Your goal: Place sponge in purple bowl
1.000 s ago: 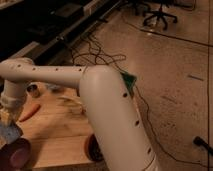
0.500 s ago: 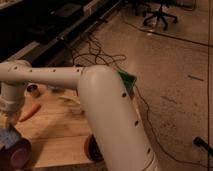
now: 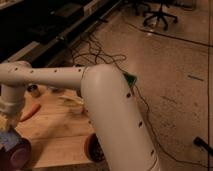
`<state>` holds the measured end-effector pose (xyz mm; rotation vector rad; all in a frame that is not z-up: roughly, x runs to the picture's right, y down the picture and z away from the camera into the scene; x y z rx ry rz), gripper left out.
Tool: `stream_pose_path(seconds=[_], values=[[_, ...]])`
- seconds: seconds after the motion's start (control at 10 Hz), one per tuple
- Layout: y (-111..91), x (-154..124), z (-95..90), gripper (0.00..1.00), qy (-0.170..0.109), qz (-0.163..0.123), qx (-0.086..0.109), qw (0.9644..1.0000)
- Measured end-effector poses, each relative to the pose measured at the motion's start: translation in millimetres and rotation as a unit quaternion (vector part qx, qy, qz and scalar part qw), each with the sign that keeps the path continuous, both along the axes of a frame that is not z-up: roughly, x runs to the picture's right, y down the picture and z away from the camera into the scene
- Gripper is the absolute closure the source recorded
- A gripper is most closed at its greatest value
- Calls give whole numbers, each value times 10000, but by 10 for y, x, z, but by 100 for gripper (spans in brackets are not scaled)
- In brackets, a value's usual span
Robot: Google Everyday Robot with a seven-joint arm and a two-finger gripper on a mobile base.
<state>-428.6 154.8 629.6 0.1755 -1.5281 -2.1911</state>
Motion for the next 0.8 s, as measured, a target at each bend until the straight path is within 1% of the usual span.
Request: stream_pose_path(seconds=[0.4, 0.6, 0.8], values=[[64, -91, 6, 100, -109, -114, 9, 9999], [72, -181, 21, 100, -159, -179, 3, 9997], [140, -274, 30, 100, -197, -244, 4, 9995]])
